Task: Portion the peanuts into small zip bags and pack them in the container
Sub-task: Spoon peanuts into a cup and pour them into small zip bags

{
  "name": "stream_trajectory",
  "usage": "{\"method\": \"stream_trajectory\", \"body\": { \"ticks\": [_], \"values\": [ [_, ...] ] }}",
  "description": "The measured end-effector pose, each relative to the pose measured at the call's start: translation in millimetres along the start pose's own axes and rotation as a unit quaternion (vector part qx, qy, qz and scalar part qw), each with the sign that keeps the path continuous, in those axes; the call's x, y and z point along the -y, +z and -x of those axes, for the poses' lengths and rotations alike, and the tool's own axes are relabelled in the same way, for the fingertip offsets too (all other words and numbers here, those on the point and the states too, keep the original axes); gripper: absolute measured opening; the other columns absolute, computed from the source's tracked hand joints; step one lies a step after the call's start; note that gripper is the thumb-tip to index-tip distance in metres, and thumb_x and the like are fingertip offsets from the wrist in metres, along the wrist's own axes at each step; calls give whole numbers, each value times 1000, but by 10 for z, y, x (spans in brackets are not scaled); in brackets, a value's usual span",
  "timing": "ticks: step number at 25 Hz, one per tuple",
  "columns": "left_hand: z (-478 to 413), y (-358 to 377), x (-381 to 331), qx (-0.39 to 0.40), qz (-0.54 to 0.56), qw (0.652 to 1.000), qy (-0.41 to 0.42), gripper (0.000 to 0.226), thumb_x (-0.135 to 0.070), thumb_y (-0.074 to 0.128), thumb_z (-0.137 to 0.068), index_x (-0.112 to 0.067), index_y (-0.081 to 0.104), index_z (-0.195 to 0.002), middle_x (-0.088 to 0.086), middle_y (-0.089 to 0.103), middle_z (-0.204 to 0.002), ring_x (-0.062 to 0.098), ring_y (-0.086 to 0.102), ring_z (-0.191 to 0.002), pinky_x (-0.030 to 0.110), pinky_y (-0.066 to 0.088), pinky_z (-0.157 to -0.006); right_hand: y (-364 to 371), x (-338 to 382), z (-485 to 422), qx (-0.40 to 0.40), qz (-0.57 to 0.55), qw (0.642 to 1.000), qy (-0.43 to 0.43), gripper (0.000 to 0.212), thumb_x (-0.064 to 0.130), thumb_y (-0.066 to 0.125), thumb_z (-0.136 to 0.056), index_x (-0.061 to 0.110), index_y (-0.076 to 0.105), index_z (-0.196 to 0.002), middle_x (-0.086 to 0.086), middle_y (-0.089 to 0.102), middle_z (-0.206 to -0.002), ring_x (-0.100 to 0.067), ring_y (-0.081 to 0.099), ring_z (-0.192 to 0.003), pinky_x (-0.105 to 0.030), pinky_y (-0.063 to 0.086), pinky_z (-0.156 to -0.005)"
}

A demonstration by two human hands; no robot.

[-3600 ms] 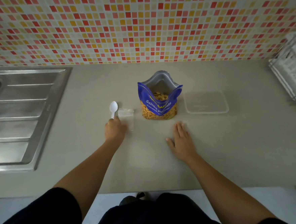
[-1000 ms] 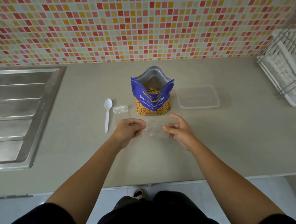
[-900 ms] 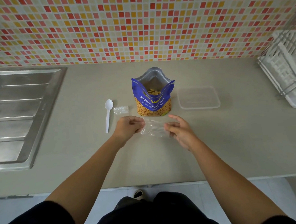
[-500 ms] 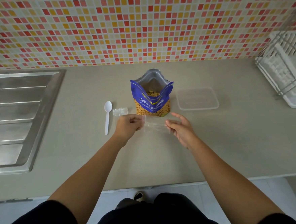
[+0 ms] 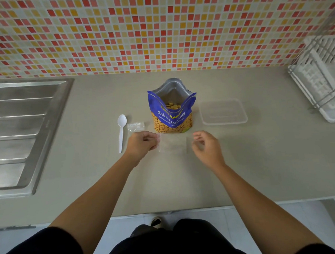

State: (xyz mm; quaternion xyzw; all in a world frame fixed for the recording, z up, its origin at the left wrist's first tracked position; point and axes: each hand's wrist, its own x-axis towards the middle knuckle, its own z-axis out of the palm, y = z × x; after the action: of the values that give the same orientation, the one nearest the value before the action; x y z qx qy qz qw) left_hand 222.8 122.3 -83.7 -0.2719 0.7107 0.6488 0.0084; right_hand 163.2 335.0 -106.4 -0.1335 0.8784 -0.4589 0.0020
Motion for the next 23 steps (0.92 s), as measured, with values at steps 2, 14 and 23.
{"method": "stream_trajectory", "body": {
  "ticks": [2,14,23],
  "values": [
    [12,7,15,4,-21,1000,6,11,-2,68,-80,-14,69,-79,8,66,-75,10,61,-60,14,55,-63,15,60,73,82,89,985,-119,44,23,72,-73,7,61,-112,-9,64,-106,-19,60,-97,-20,40,-89],
    [125,161,-181,9,-175,982,71,36,-8,70,-75,-22,37,-79,7,70,-70,9,62,-55,23,50,-64,179,384,-63,201,131,959,-153,73,38,81,-65,9,54,-126,-5,58,-123,-19,52,-115,-25,37,-97],
    [-178,-414,-21,-202,-247,947,41,24,-25,55,-87,-5,62,-76,8,62,-68,25,58,-68,25,41,-59,58,380,-19,107,-46,989,-92,53,31,85,-62,16,65,-109,6,67,-104,4,58,-96,-4,39,-87]
  ]
}}
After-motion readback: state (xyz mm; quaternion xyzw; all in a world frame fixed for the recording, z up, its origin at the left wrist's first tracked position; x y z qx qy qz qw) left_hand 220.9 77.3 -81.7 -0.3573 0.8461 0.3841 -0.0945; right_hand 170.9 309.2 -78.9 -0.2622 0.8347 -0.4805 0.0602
